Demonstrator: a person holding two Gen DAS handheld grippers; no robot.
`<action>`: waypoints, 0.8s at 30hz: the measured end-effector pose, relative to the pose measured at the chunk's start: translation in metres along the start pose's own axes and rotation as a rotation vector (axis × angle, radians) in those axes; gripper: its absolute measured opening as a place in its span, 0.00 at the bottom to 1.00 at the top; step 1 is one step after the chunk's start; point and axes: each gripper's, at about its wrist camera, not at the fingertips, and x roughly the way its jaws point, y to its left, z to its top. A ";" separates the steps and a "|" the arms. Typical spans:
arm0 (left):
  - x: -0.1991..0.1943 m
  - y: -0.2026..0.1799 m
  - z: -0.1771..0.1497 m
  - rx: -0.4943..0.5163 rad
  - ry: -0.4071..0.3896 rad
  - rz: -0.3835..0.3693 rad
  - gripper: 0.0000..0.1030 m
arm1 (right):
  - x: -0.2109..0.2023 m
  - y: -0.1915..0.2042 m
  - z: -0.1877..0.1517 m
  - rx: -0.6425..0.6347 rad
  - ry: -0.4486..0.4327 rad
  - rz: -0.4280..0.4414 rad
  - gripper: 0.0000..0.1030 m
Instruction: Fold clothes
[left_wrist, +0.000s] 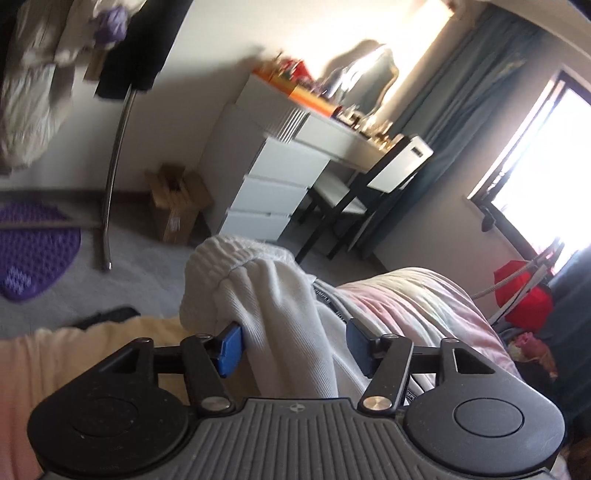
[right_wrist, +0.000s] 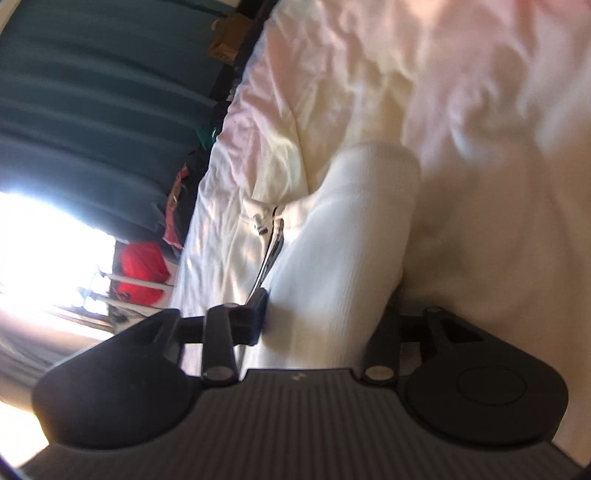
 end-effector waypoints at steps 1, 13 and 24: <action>-0.005 -0.005 -0.003 0.025 -0.017 0.001 0.61 | 0.002 0.001 0.002 -0.029 0.006 -0.005 0.20; -0.023 -0.077 -0.035 0.313 -0.087 -0.216 0.64 | -0.008 0.028 0.001 -0.187 -0.094 -0.039 0.14; 0.004 -0.147 -0.138 0.679 0.121 -0.447 0.64 | 0.000 0.037 -0.003 -0.275 -0.129 -0.092 0.14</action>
